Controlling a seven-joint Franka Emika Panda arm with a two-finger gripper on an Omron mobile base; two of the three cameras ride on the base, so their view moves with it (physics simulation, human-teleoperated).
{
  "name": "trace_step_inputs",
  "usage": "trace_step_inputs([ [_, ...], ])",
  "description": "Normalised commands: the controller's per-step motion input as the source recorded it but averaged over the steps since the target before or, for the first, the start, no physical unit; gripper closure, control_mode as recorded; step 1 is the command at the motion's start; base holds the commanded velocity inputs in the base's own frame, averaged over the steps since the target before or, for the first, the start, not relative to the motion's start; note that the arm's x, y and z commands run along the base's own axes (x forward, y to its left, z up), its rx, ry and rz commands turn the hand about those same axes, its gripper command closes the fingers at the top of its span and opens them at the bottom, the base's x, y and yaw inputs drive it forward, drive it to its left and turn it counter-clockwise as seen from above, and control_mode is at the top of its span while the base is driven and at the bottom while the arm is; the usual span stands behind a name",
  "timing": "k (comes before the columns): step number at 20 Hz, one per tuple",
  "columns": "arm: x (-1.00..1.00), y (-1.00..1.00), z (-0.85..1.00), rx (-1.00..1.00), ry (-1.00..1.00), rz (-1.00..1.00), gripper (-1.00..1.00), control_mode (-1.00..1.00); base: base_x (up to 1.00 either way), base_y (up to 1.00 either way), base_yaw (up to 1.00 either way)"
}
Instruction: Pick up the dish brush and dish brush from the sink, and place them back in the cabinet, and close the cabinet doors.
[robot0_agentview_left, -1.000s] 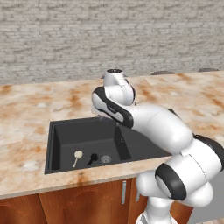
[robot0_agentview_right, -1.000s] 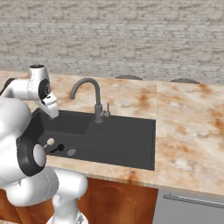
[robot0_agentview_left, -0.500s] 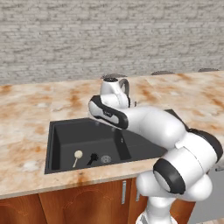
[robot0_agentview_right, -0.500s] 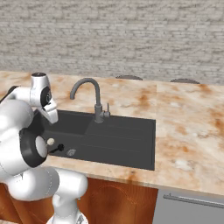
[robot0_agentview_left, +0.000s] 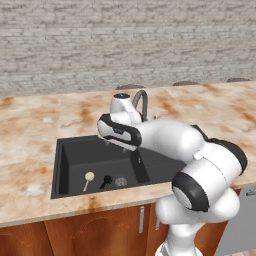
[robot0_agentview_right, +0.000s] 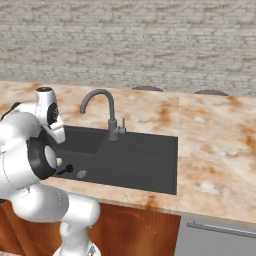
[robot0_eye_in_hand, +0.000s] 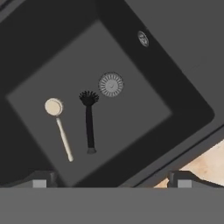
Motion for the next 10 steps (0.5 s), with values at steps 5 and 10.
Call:
trace_step_inputs([
  [5, 0.22, 0.05, -0.14, 0.00, 0.00, 0.00, -1.00, -1.00, 0.00, 0.00, 0.00],
  [10, 0.19, 0.10, -0.19, 0.00, 0.00, 0.00, -1.00, -1.00, 0.00, 0.00, 0.00],
])
